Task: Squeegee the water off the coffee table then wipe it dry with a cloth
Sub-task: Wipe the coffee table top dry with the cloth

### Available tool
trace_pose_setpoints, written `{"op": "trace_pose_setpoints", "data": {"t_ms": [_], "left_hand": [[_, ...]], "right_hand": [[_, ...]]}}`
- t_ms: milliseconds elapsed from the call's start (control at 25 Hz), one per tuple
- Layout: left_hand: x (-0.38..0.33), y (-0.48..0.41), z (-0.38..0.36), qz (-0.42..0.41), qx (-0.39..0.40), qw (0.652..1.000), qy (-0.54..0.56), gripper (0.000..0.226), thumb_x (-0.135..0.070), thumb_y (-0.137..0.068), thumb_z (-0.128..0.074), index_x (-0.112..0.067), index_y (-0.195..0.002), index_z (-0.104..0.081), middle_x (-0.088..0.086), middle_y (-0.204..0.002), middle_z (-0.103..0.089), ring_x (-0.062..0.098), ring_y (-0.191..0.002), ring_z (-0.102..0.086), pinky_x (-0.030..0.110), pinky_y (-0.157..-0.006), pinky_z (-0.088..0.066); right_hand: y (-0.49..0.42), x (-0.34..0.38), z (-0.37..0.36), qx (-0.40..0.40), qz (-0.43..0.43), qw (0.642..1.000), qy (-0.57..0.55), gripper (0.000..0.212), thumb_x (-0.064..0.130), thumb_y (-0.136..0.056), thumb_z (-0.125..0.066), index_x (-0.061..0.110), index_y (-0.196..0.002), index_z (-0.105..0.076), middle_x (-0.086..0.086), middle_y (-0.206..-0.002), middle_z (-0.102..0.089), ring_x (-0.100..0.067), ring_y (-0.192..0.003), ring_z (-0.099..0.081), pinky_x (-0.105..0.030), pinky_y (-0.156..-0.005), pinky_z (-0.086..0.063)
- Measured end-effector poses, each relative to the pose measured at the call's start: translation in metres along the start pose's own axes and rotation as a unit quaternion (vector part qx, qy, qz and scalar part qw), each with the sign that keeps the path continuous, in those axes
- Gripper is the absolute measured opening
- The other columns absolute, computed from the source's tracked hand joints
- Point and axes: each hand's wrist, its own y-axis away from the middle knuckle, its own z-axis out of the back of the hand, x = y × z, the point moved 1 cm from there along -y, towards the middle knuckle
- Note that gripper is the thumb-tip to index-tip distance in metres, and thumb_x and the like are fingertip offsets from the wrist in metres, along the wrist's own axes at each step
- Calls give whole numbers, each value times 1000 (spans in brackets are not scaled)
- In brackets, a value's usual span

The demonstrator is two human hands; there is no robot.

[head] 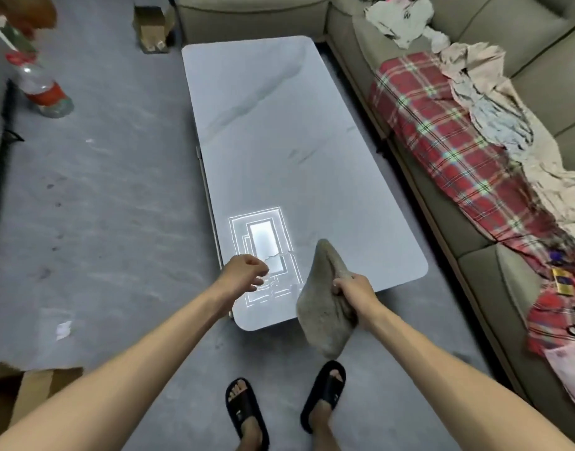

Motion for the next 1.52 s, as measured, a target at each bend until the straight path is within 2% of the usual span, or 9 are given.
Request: {"op": "trace_pose_setpoints", "data": {"t_ms": [280, 440, 560, 680, 840, 1080, 1200, 1360, 1520], "left_hand": [[9, -98, -54, 18, -64, 996, -64, 6, -22, -86, -61, -23, -90, -65, -4, -102, -67, 17, -97, -61, 34, -87, -51], [38, -178, -84, 14, -111, 989, -95, 9, -26, -88, -59, -26, -96, -62, -13, -100, -63, 8, -95, -58, 20, -68, -41], [71, -222, -85, 11, -188, 972, -144, 19, -28, -89, -58, -25, -108, -59, -9, -110, -53, 15, -102, -54, 29, -76, -41], [117, -255, -65, 66, -253, 953, -152, 38, -32, -90, -59, -17, -123, -51, 3, -130, -51, 26, -113, -54, 40, -89, -47], [158, -273, -46, 110, -274, 953, -68, 49, -41, -92, -56, -15, -130, -40, 7, -138, -50, 28, -123, -50, 39, -96, -41], [179, -276, -21, 93, -302, 948, -42, 33, -46, -93, -49, -20, -113, -50, -6, -98, -61, 25, -97, -58, 35, -74, -43], [191, -271, -2, 99, -281, 954, 32, 30, -49, -92, -49, -24, -106, -58, -7, -99, -62, 13, -92, -58, 25, -70, -43], [206, -268, 17, 78, -228, 951, 193, 30, -43, -90, -55, -20, -109, -57, -3, -111, -67, 7, -102, -66, 26, -95, -46], [217, -268, 20, 67, -218, 939, 259, 28, -39, -95, -53, -16, -111, -52, -4, -108, -66, 5, -103, -66, 21, -91, -46]], "right_hand": [[-188, 36, 105, -224, 191, 902, 317, 35, 27, -81, -50, 10, -112, -52, -11, -100, -59, -34, -85, -57, -38, -69, -47], [-313, 0, 96, -159, 195, 897, 365, 45, 20, -82, -51, 6, -126, -49, -18, -111, -60, -36, -86, -56, -34, -68, -44], [-370, -34, 74, -137, 273, 886, 349, 31, 24, -81, -55, 8, -107, -61, -11, -119, -53, -31, -103, -51, -32, -78, -43], [-403, -50, 55, -108, 300, 918, 235, 48, 29, -77, -59, 10, -120, -55, -1, -129, -49, -6, -112, -45, -25, -92, -42], [-419, -67, 25, -110, 277, 939, 171, 55, 31, -84, -47, 0, -129, -52, -2, -160, -20, -16, -145, -19, -36, -117, -19], [-391, -57, -67, -93, 313, 933, 154, 62, 37, -82, -48, 6, -135, -51, -3, -161, -16, -18, -149, -8, -45, -121, -10], [-367, -43, -134, -40, 357, 908, 216, 53, 36, -79, -53, 6, -121, -64, -5, -160, -21, -23, -148, -12, -43, -120, -9], [-340, -25, -211, 38, 436, 837, 329, 55, 45, -76, -51, 12, -115, -68, -5, -159, -23, -26, -148, -12, -40, -119, -4], [-321, -22, -245, 76, 487, 766, 412, 54, 53, -72, -50, 23, -112, -68, -1, -159, -24, -26, -148, -6, -48, -120, -2]]}}
